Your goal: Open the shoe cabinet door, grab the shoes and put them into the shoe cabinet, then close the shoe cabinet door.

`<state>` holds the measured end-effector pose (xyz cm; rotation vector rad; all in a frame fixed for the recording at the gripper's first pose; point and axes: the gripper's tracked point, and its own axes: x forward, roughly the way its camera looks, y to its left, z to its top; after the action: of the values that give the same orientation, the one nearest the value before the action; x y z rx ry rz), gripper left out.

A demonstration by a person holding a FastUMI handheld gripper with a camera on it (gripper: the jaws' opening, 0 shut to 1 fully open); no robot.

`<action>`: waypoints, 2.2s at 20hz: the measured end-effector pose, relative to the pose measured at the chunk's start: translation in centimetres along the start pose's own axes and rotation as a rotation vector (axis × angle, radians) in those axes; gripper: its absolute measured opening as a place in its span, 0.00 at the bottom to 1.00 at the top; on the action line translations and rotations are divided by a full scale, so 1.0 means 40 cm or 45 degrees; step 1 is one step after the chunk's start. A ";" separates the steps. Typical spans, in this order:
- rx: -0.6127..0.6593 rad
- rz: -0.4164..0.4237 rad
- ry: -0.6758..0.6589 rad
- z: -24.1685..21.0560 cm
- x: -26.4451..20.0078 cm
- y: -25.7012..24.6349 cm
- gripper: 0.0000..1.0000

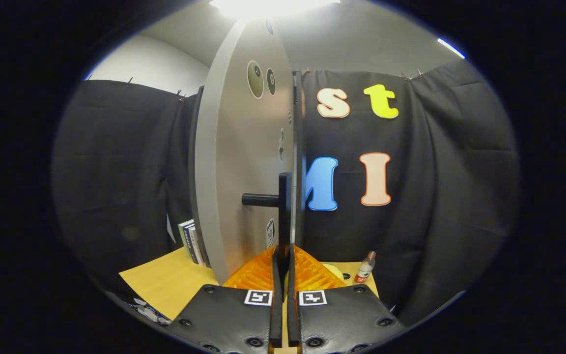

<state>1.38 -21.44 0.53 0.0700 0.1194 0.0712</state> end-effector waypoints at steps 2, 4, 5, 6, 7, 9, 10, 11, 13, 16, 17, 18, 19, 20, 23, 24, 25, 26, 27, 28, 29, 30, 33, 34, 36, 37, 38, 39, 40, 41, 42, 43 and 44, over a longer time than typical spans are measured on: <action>0.082 0.069 -0.002 -0.006 0.002 0.019 0.03; 0.073 0.066 -0.015 0.001 0.001 0.018 0.05; 0.035 0.020 -0.024 0.002 -0.003 0.004 0.06; 0.004 -0.023 -0.027 -0.002 -0.007 -0.005 0.06; -0.004 -0.042 -0.019 -0.007 -0.012 -0.005 0.06; 0.022 -0.041 0.035 -0.036 -0.027 0.017 0.07; 0.028 -0.049 0.041 -0.037 -0.045 0.015 0.07; 0.031 -0.078 0.048 -0.036 -0.056 0.009 0.08; 0.037 -0.141 0.066 -0.031 -0.095 0.004 0.22; 0.041 -0.199 0.041 -0.017 -0.147 0.030 0.46; 0.052 -0.202 0.036 -0.014 -0.168 0.049 0.52; 0.069 -0.182 0.052 -0.024 -0.180 0.084 0.57; 0.074 -0.176 0.066 -0.033 -0.194 0.115 0.62; 0.062 -0.163 0.071 -0.030 -0.213 0.149 0.63; -0.010 -0.188 0.023 -0.004 -0.246 0.239 0.93; -0.012 -0.186 0.002 0.001 -0.248 0.280 0.95; -0.003 -0.173 -0.013 0.006 -0.250 0.324 0.95; 0.000 -0.150 -0.012 0.001 -0.242 0.370 0.95; -0.005 -0.130 0.000 -0.006 -0.234 0.412 0.95; -0.013 -0.106 0.014 -0.016 -0.227 0.452 0.95; -0.015 -0.085 0.025 -0.021 -0.218 0.488 0.95; -0.013 -0.054 0.036 -0.027 -0.205 0.526 0.95; -0.036 0.012 0.089 -0.061 -0.143 0.607 0.95; -0.043 0.027 0.121 -0.084 -0.110 0.626 0.96; -0.032 0.054 0.190 -0.119 -0.065 0.647 0.96; -0.017 0.073 0.219 -0.135 -0.041 0.660 0.96; -0.004 0.092 0.247 -0.158 -0.013 0.678 0.96; 0.002 0.110 0.273 -0.178 0.015 0.691 0.96; -0.001 0.126 0.300 -0.199 0.048 0.702 0.95; -0.011 0.139 0.333 -0.223 0.079 0.705 0.95; -0.024 0.147 0.362 -0.251 0.116 0.708 0.96; -0.039 0.148 0.387 -0.275 0.150 0.706 0.96; -0.055 0.146 0.413 -0.302 0.182 0.701 0.96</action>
<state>5.27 7.78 -10.21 0.0219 0.4380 0.1995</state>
